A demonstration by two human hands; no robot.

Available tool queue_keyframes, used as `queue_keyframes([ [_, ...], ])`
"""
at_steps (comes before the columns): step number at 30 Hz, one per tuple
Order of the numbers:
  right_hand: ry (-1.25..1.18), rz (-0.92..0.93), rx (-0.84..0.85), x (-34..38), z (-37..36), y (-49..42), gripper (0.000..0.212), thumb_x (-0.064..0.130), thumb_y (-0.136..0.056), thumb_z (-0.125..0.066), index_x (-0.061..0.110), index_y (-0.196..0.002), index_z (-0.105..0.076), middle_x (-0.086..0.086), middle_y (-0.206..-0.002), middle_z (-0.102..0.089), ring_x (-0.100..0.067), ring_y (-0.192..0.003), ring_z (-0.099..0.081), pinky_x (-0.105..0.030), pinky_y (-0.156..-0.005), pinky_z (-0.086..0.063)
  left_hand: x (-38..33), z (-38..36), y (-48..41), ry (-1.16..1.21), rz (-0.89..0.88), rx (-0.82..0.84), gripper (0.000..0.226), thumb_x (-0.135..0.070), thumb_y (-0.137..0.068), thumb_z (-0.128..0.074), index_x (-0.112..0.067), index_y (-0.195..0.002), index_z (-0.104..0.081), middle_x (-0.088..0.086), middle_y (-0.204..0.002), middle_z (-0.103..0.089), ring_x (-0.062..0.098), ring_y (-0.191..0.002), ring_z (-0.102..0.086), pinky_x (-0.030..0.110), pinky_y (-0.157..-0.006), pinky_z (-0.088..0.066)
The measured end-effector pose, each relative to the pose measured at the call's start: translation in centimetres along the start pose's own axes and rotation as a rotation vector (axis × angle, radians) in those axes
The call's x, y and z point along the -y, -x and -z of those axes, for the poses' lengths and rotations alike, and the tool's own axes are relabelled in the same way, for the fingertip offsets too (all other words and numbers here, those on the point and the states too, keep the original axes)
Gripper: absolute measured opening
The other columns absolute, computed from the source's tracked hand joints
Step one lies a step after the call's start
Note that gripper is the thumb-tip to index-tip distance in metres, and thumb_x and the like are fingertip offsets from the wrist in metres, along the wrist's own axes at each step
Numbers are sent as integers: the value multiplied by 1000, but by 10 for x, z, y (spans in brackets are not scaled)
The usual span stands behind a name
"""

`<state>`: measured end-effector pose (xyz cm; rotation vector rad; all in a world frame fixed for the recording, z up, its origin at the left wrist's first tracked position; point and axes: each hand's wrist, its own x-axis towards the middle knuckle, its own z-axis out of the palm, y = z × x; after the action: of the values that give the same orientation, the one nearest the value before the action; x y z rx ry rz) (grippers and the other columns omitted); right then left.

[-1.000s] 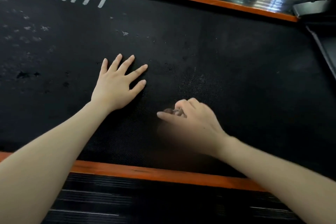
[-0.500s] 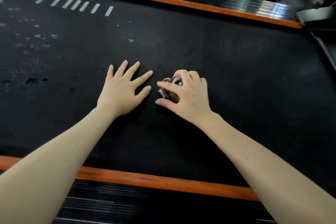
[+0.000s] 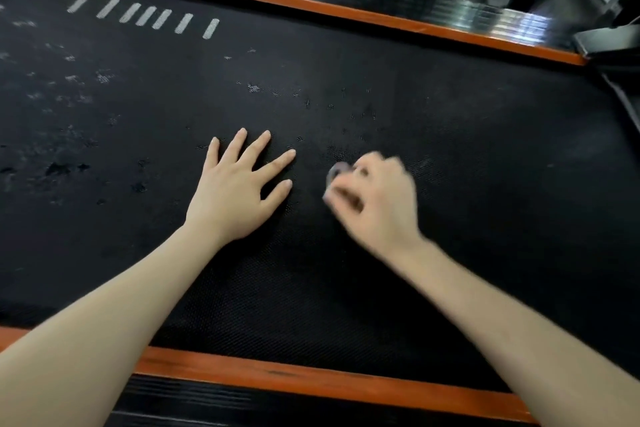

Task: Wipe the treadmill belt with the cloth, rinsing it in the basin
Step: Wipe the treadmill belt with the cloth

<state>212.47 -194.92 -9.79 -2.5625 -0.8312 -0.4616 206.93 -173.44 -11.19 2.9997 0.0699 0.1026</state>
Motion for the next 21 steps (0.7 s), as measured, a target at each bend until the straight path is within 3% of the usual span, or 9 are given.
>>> queue_keyframes([
  [3,-156,258,189,22,14,29,22,50,-84,-59,30,-84,-69,1,-94,-57,-23,-79,-50,-36,-63,-42,1,0,2,1,0,-4,61,-63,-88,-9,-46,-144,-26,1,-157,-21,29,-146,-9,51,-117,-2],
  [5,-74,299,155,-1,6,4,22,49,-83,-60,29,-82,-70,0,-91,-58,-24,-76,-51,-36,-61,-45,0,1,2,1,-4,-13,59,-62,-90,-11,-45,-143,-29,2,-156,-24,30,-145,-12,52,-117,-5],
  [8,88,-70,-16,-48,-11,-67,27,50,-83,-56,27,-85,-71,-4,-94,-58,-31,-81,-53,-42,-66,-51,1,0,2,17,-9,-4,57,-61,-91,-13,-44,-143,-30,2,-155,-26,30,-145,-14,53,-117,-6],
  [10,145,-246,-1,-67,-20,-90,29,50,-86,-56,27,-97,-70,-4,-104,-56,-30,-93,-51,-43,-76,-48,1,0,2,19,-10,1,58,-62,-90,-12,-45,-143,-28,1,-156,-24,29,-145,-12,52,-117,-5],
  [16,140,-226,-51,-72,-27,-89,26,49,-85,-58,28,-93,-71,-2,-99,-56,-30,-90,-51,-38,-71,-43,7,18,-31,32,-1,4,65,-64,-85,-14,-40,-140,-40,10,-151,-35,33,-142,-23,56,-114,-7],
  [21,122,-195,-90,-74,-31,-89,26,50,-83,-58,28,-89,-71,-2,-95,-56,-28,-85,-52,-36,-68,-43,17,12,-101,-63,158,101,55,-60,-94,-15,-45,-147,-16,8,-159,-12,31,-145,-3,56,-115,0],
])
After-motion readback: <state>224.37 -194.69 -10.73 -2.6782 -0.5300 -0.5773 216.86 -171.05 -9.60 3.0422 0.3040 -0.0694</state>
